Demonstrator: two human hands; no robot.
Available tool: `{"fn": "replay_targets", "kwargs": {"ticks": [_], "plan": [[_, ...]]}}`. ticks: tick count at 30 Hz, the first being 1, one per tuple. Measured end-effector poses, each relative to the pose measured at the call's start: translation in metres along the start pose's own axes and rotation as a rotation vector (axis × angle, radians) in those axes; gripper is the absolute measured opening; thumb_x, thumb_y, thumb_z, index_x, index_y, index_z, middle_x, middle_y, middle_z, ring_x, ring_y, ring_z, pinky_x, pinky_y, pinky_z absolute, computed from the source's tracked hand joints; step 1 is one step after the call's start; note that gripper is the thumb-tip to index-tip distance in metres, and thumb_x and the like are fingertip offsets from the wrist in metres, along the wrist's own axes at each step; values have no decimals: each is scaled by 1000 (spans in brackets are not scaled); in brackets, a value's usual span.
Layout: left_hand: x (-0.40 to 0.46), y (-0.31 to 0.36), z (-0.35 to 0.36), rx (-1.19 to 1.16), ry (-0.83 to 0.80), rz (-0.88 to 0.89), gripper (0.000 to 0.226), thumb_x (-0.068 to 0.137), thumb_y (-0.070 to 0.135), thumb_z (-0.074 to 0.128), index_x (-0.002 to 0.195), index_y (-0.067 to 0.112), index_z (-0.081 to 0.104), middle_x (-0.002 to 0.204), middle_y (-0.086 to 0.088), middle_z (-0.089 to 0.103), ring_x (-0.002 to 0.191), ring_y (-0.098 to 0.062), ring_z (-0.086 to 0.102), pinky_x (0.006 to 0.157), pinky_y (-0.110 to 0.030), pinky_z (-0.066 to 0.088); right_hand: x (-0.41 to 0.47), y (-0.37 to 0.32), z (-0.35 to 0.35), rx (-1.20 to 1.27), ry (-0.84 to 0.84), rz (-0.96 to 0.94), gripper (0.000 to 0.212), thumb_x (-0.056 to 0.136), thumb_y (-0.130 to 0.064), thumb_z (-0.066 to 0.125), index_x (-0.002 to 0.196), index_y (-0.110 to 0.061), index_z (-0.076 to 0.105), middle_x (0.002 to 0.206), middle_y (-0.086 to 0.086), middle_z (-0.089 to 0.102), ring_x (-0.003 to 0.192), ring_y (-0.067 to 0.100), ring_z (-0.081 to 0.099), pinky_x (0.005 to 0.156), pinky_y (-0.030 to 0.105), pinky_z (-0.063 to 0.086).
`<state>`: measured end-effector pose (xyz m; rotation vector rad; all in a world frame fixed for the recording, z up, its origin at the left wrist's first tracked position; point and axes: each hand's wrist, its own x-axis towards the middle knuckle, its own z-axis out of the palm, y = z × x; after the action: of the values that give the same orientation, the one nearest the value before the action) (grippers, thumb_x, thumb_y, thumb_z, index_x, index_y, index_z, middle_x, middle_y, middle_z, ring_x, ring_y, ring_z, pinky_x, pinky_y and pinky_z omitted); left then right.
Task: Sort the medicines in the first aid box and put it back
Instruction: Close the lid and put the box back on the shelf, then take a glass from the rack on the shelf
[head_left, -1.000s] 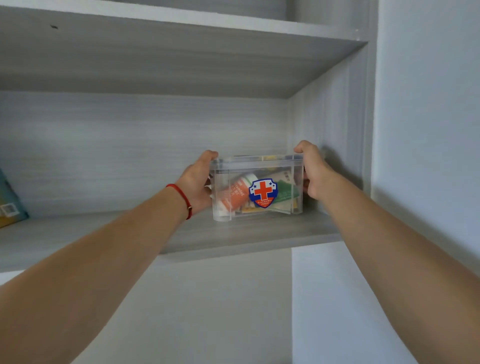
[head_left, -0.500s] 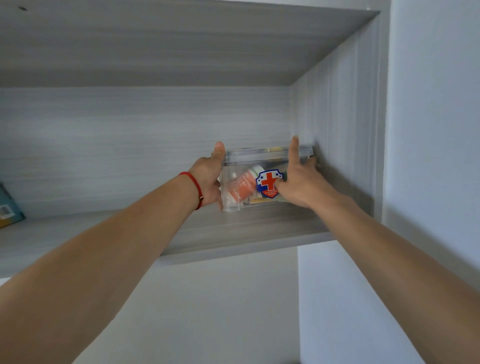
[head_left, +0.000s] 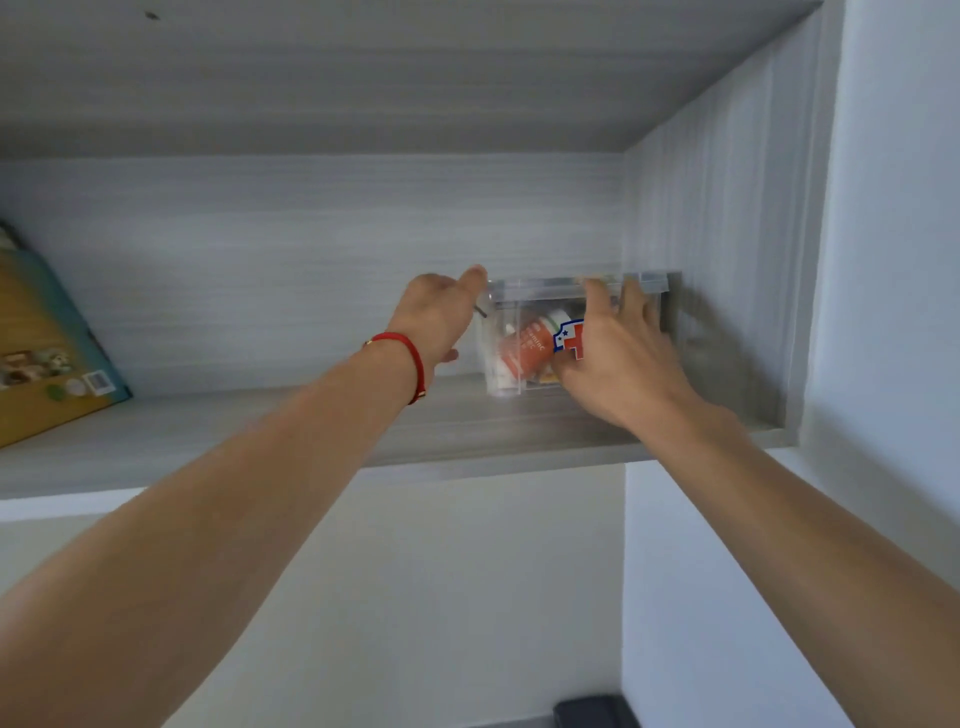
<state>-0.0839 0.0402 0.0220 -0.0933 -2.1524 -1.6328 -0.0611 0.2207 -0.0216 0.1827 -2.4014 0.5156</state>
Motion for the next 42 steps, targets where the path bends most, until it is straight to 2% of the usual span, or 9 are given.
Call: {"fn": "replay_targets", "kwargs": {"ticks": [4, 8, 11, 17, 23, 27, 31, 35, 42], "plan": [[-49, -3, -44, 41, 136, 328, 21, 84, 28, 61, 103, 21, 70, 94, 7, 68, 96, -15, 66, 92, -41, 56, -23, -49, 2, 243, 139, -274, 55, 89, -22, 65, 141, -13, 51, 143, 11, 52, 131, 32, 50, 104, 42, 43], [-103, -10, -106, 154, 155, 464, 19, 87, 21, 58, 101, 21, 71, 96, 14, 71, 89, -1, 65, 82, -24, 52, -49, -118, 17, 546, 115, -450, 35, 91, -16, 64, 126, -14, 62, 125, 0, 65, 109, 16, 63, 93, 32, 49], [-135, -21, -167, 248, 230, 472, 19, 89, 16, 58, 102, 22, 71, 100, 14, 71, 98, -1, 65, 87, -23, 53, -77, -178, 35, 767, 56, -477, 26, 93, -21, 59, 119, -16, 64, 117, -7, 68, 100, 10, 65, 87, 34, 55], [-206, -54, -321, 310, 361, 366, 22, 84, 18, 58, 102, 25, 70, 102, 10, 72, 98, -8, 67, 93, -39, 55, -148, -322, 63, 958, -47, -543, 23, 91, -29, 55, 112, -23, 63, 107, -16, 69, 96, 3, 65, 81, 26, 54], [-278, -86, -483, 307, 442, 245, 23, 80, 34, 57, 100, 33, 69, 96, 17, 71, 93, -2, 67, 84, -35, 57, -226, -477, 82, 943, -109, -637, 36, 90, -29, 58, 127, -25, 54, 112, -12, 64, 97, 6, 63, 83, 31, 56], [-312, -106, -578, 488, 488, 208, 20, 85, 31, 58, 104, 36, 64, 105, 17, 66, 88, 5, 61, 67, -15, 44, -258, -562, 96, 887, -146, -644, 36, 90, -32, 56, 125, -25, 55, 114, -9, 63, 99, 11, 62, 86, 38, 55], [-329, -123, -654, 574, 530, 162, 19, 88, 29, 60, 106, 35, 63, 112, 12, 63, 100, -9, 61, 71, -20, 43, -270, -619, 119, 815, -169, -644, 36, 94, -30, 57, 129, -24, 51, 117, -7, 61, 103, 15, 60, 88, 45, 54], [-326, -133, -711, 520, 544, 120, 18, 86, 42, 54, 100, 37, 64, 96, 18, 67, 84, 3, 62, 59, -9, 43, -256, -667, 144, 752, -162, -637, 40, 94, -31, 58, 132, -23, 48, 116, -6, 60, 99, 16, 60, 87, 42, 54], [-254, -156, -770, 451, 509, 67, 27, 75, 51, 52, 93, 36, 65, 98, 16, 67, 90, -9, 61, 69, -26, 44, -183, -752, 203, 688, -118, -544, 43, 93, -32, 61, 132, -17, 50, 122, -1, 62, 106, 23, 61, 83, 36, 47]]}}
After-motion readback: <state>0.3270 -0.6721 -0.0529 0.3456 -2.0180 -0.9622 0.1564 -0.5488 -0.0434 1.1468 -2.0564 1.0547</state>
